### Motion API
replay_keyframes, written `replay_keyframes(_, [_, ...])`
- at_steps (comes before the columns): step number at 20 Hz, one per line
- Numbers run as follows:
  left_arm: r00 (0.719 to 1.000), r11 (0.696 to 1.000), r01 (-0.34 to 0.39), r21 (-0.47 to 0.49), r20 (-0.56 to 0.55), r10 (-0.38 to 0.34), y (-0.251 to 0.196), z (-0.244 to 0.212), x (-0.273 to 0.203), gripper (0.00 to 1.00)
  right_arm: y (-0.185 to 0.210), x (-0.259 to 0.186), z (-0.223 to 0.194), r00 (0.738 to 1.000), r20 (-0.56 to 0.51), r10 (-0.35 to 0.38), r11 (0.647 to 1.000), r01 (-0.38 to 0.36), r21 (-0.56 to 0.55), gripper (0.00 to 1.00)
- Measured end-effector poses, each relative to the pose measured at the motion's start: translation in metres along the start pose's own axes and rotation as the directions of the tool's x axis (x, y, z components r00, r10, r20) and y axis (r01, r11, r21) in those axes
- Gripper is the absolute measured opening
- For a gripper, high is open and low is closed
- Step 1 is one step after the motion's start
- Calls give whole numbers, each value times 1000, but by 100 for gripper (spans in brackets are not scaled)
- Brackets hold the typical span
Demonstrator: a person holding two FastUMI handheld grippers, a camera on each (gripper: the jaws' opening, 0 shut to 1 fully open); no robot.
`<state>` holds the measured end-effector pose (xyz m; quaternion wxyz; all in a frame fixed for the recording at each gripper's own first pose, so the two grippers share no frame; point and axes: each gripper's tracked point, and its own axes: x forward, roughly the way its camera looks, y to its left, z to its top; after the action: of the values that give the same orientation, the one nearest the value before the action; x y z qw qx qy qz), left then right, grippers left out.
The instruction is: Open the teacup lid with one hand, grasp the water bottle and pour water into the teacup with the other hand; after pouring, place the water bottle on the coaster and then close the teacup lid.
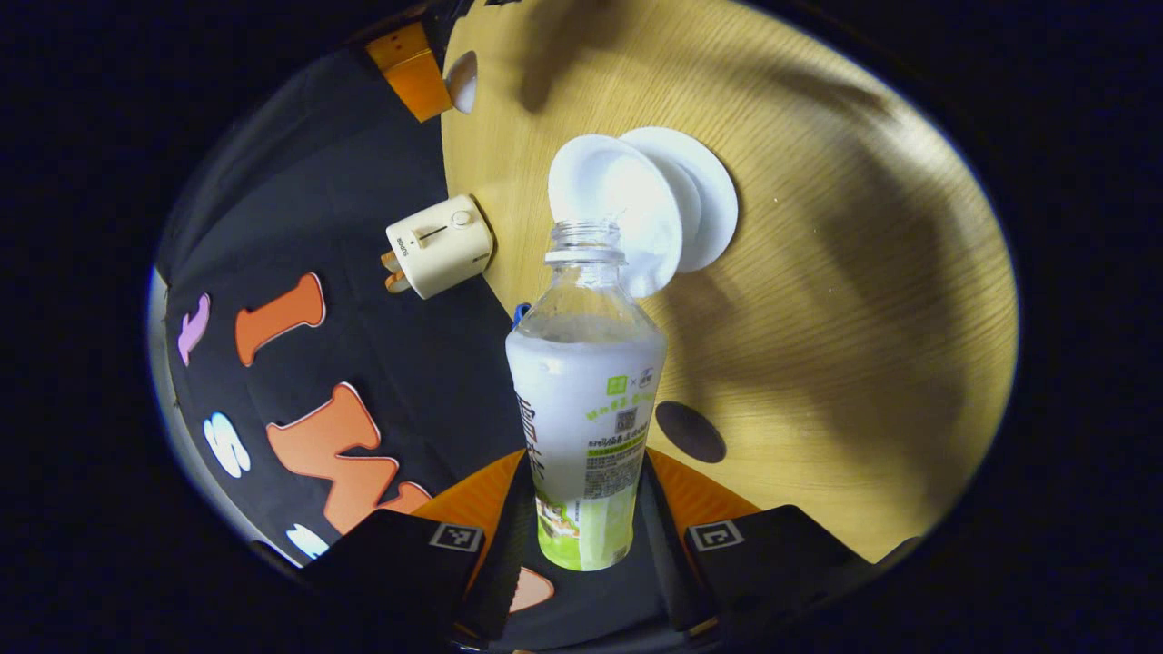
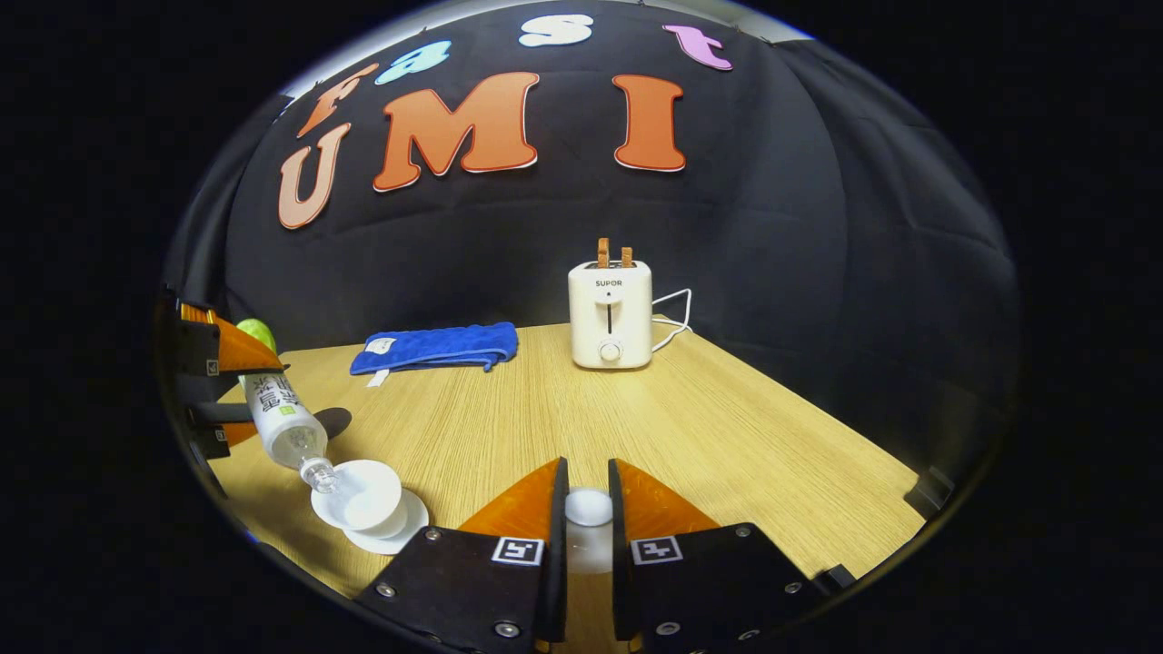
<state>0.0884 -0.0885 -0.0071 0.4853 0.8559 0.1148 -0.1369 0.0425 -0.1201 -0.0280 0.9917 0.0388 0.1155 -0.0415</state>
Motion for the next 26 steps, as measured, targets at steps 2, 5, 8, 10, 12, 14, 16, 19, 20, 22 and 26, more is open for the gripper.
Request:
replay_keyframes(2, [1000, 996, 7, -88, 15, -5, -6, 2, 0, 63, 0, 0, 0, 1000, -3, 1, 1000, -1, 1, 21])
replay_keyframes(5, [999, 968, 18, -252, 35, -10, -8, 2, 6, 63, 0, 0, -1, 1000, -6, 0, 1000, 0, 4, 21])
replay_keyframes(8, [997, 910, 56, -410, 66, -32, -13, 4, 6, 63, 0, 0, -2, 1000, -11, -2, 1000, 2, 5, 21])
replay_keyframes(10, [997, 874, 58, -482, 76, -24, -14, 4, 6, 63, 0, 0, -2, 1000, -13, -1, 1000, 1, 5, 21])
replay_keyframes(12, [997, 833, 59, -549, 82, -17, -16, 2, 6, 67, 1, 0, -2, 1000, -13, 2, 1000, -2, 3, 20])
replay_keyframes(14, [996, 781, 68, -620, 90, -16, -23, -4, 0, 63, 1, 0, -2, 1000, -12, 6, 1000, -6, 2, 20])
replay_keyframes(16, [995, 701, 79, -709, 98, -14, -26, -8, 0, 63, 1, -1, -1, 1000, -10, 10, 1000, -10, -1, 21])
replay_keyframes(19, [996, 559, 69, -826, 92, 12, -29, -19, -1, 63, 2, -2, 2, 1000, 3, 17, 1000, -17, -3, 21])
replay_keyframes(20, [997, 519, 56, -853, 79, 23, -33, -26, -5, 72, 2, -2, 3, 1000, 7, 20, 1000, -19, -7, 20])
replay_keyframes(22, [997, 432, 47, -901, 71, 40, -34, -33, -9, 63, 3, -2, 3, 1000, 7, 24, 1000, -24, -10, 20])
replay_keyframes(26, [994, 203, 82, -976, 95, 56, -27, -41, -4, 67, 4, 1, 0, 1000, -3, 29, 1000, -29, -12, 20])
